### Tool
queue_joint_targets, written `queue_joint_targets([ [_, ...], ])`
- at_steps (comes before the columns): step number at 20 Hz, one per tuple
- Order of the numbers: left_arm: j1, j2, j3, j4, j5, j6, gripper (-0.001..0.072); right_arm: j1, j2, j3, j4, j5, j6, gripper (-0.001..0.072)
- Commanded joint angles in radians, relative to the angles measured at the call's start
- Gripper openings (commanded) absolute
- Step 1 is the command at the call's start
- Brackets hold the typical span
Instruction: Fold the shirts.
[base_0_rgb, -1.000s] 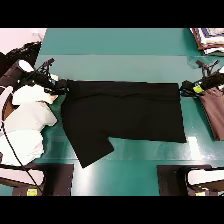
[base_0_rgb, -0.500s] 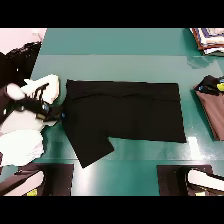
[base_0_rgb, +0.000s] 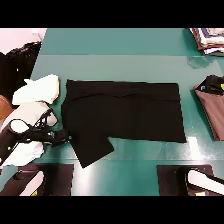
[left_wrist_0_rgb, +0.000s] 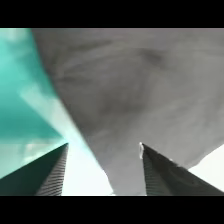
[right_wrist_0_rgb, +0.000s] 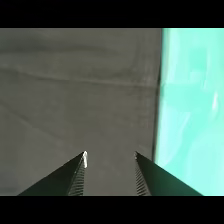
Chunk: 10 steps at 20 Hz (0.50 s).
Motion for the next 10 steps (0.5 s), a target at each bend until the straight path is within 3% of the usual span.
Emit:
queue_joint_targets([
  [1, 0.0, 0.01, -0.065, -0.058, 0.121, 0.014, 0.0528, 0.001, 0.003, 0.0, 0.0, 0.043, 0.0, 0.0356],
  [2, 0.0, 0.01, -0.068, -0.081, 0.15, 0.014, 0.0528, 0.002, 0.003, 0.0, 0.0, 0.05, 0.0, 0.0356],
  [3, 0.0, 0.01, -0.068, -0.105, 0.173, 0.024, 0.0441, 0.002, 0.003, 0.0, 0.0, 0.057, 0.0, 0.0355],
  [4, 0.0, 0.01, -0.068, -0.124, 0.186, 0.041, 0.0219, 0.0, 0.003, -0.003, -0.003, 0.067, 0.0, 0.0356],
  [5, 0.0, 0.01, -0.068, -0.139, 0.191, 0.056, 0.0054, -0.013, 0.011, -0.026, -0.002, 0.069, -0.006, 0.0356],
  [6, 0.0, 0.01, -0.065, -0.156, 0.182, 0.067, 0.0024, -0.031, 0.026, -0.065, -0.002, 0.069, -0.006, 0.0356],
  [10, 0.0, 0.01, -0.014, -0.161, 0.086, 0.111, 0.0023, -0.177, 0.122, -0.348, -0.012, 0.066, -0.028, 0.0355],
])
